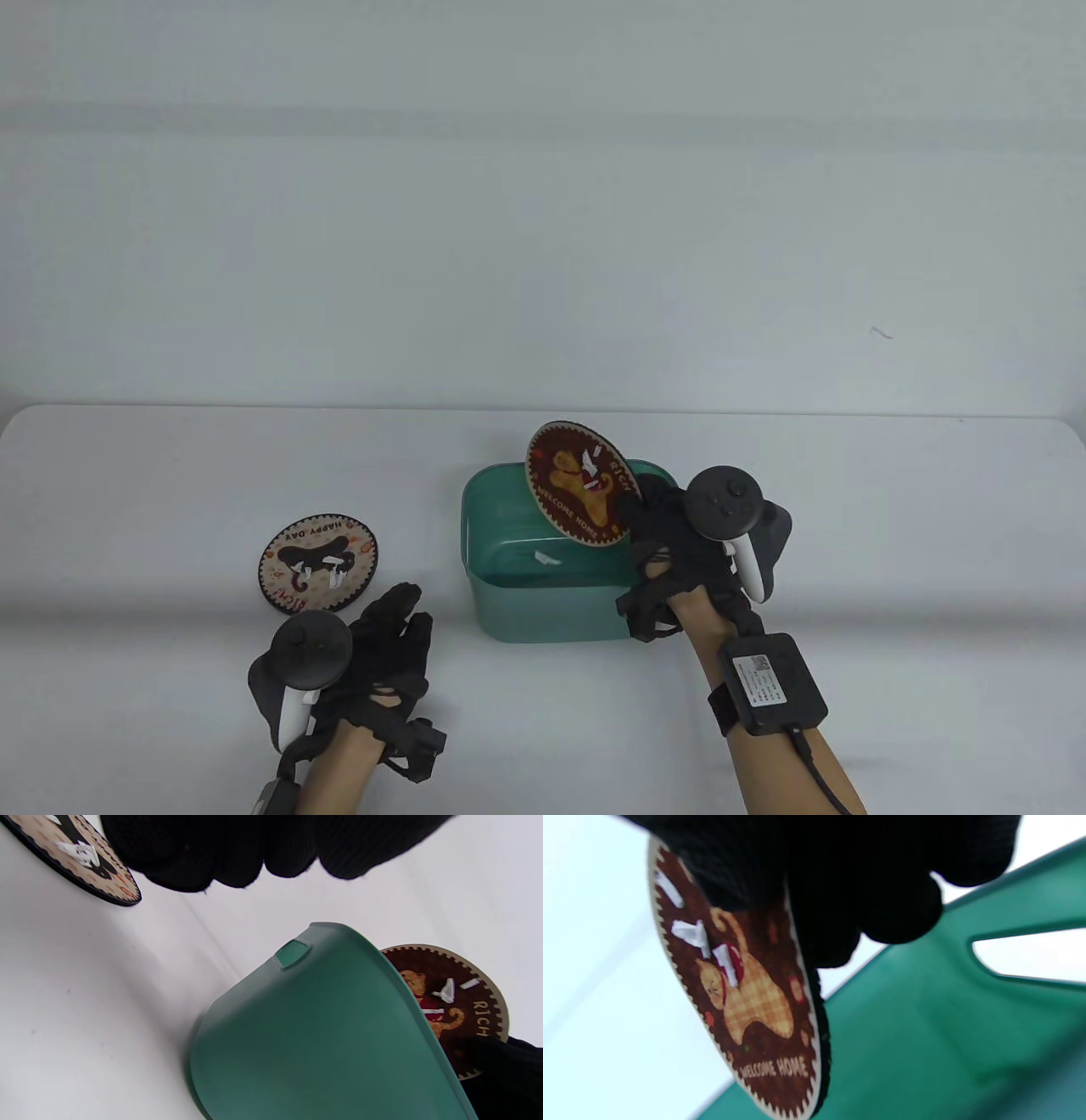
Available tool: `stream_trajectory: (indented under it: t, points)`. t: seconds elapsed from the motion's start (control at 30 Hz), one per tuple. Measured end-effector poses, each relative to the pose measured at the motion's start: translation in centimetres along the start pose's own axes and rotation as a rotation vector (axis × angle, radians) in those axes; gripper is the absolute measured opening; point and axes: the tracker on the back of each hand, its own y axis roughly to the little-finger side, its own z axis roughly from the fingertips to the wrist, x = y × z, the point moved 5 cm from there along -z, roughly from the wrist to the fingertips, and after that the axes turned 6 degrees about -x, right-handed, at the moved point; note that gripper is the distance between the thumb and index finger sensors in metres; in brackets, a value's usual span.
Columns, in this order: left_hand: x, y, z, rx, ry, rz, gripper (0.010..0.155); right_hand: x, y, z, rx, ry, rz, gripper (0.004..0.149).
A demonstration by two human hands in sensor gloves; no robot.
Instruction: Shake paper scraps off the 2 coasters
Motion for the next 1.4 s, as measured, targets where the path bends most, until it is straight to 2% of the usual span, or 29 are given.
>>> stream_trajectory:
  t: [0.03, 0.07, 0.13, 0.2, 0.3, 0.33, 0.37, 0.43, 0.5, 0.53, 0.6, 0.63, 0.7, 0.73, 0.77, 0.8, 0.87, 0.9, 0.97, 1.0, 1.07, 1.1, 1.13, 1.17, 1.2, 1.27, 1.3, 1.33, 1.4]
  points:
    - [-0.1, -0.1, 0.0, -0.003, 0.003, -0.001, 0.054, -0.6, -0.1, 0.2, 0.002, 0.079, -0.004, 0.039]
    - [-0.2, -0.1, 0.0, -0.005, 0.006, -0.004, 0.054, -0.7, -0.2, 0.2, -0.002, 0.09, -0.018, 0.039]
    - [-0.2, -0.2, 0.1, -0.01, 0.01, -0.022, 0.053, 0.0, -0.8, -0.1, -0.021, 0.023, -0.008, 0.039]
    - [-0.3, -0.1, 0.2, -0.002, 0.012, -0.035, 0.053, 0.1, -1.6, -0.3, -0.041, -0.044, 0.131, 0.039]
    - [-0.2, -0.1, 0.3, 0.009, 0.013, -0.038, 0.053, -1.2, -2.2, -0.2, -0.062, 0.118, 0.032, 0.039]
    - [-0.2, -0.1, 0.3, 0.011, 0.013, -0.036, 0.053, -0.9, -2.4, -0.3, -0.05, 0.1, -0.002, 0.039]
    - [-0.2, 0.0, 0.3, 0.013, 0.015, -0.035, 0.053, 0.0, -2.7, -0.9, -0.016, -0.023, 0.074, 0.039]
    - [-0.4, -0.1, 0.3, 0.011, 0.021, -0.033, 0.053, -0.2, -3.0, -0.7, -0.02, -0.074, 0.176, 0.04]
    - [-0.5, -0.1, 0.3, 0.01, 0.029, -0.033, 0.053, -1.7, -2.7, -0.1, -0.012, 0.162, 0.053, 0.039]
    - [-0.6, -0.2, 0.3, 0.008, 0.031, -0.033, 0.053, -1.2, -2.5, -0.3, 0.001, 0.147, -0.038, 0.039]
    - [-0.7, -0.2, 0.3, 0.006, 0.035, -0.033, 0.053, 0.1, -2.2, -0.7, 0.068, -0.077, 0.079, 0.039]
    - [-0.7, -0.2, 0.3, 0.006, 0.037, -0.033, 0.054, -0.5, -2.4, -0.5, 0.027, -0.041, 0.133, 0.04]
    - [-0.8, -0.2, 0.3, 0.009, 0.042, -0.034, 0.053, -1.9, -2.7, -0.2, -0.007, 0.185, 0.043, 0.04]
    - [-0.8, -0.2, 0.2, 0.01, 0.044, -0.033, 0.053, -1.2, -2.9, -0.6, -0.021, 0.102, 0.001, 0.039]
    - [-0.9, -0.1, 0.2, 0.012, 0.046, -0.034, 0.053, -0.6, -2.8, -0.8, 0.023, -0.012, 0.044, 0.039]
    - [-0.9, -0.1, 0.2, 0.014, 0.05, -0.035, 0.053, -0.8, -2.8, -0.6, 0.029, -0.051, 0.115, 0.039]
    - [-0.9, -0.1, 0.2, 0.015, 0.05, -0.036, 0.053, -2.4, -2.8, -0.2, 0.005, 0.151, 0.093, 0.039]
    - [-0.9, -0.1, 0.3, 0.016, 0.049, -0.036, 0.053, -2.4, -2.8, -0.2, -0.013, 0.184, 0.041, 0.04]
    - [-0.8, 0.0, 0.2, 0.016, 0.045, -0.032, 0.053, -0.7, -2.6, -0.8, 0.036, -0.048, 0.068, 0.04]
    - [-0.8, 0.0, 0.2, 0.016, 0.045, -0.032, 0.053, -0.9, -2.6, -0.5, 0.027, -0.064, 0.112, 0.04]
    - [-0.9, 0.0, 0.3, 0.019, 0.05, -0.03, 0.053, -2.2, -2.6, 0.0, -0.005, 0.175, 0.071, 0.039]
    - [-0.9, 0.0, 0.3, 0.018, 0.051, -0.03, 0.053, -1.8, -2.7, -0.2, -0.026, 0.143, 0.026, 0.039]
    - [-1.0, -0.1, 0.3, 0.018, 0.055, -0.031, 0.053, -0.8, -2.6, -0.5, 0.002, 0.028, 0.029, 0.039]
    - [-1.1, -0.1, 0.3, 0.017, 0.057, -0.032, 0.053, 0.1, -2.1, -0.6, 0.1, -0.097, 0.122, 0.039]
    - [-1.1, -0.1, 0.3, 0.017, 0.058, -0.033, 0.053, 0.0, -2.0, -0.6, 0.11, -0.122, 0.18, 0.04]
    - [-1.2, 0.0, 0.3, 0.021, 0.063, -0.033, 0.053, -1.6, -2.5, -0.5, 0.056, 0.112, 0.14, 0.04]
    - [-1.2, 0.0, 0.3, 0.022, 0.064, -0.031, 0.053, -1.6, -2.8, -0.6, 0.031, 0.132, 0.082, 0.04]
    - [-1.2, 0.0, 0.3, 0.024, 0.064, -0.029, 0.053, -1.1, -2.9, -0.8, 0.026, 0.079, 0.069, 0.04]
    - [-1.2, 0.1, 0.3, 0.028, 0.067, -0.027, 0.053, 0.5, -2.9, -1.3, 0.09, -0.156, 0.182, 0.04]
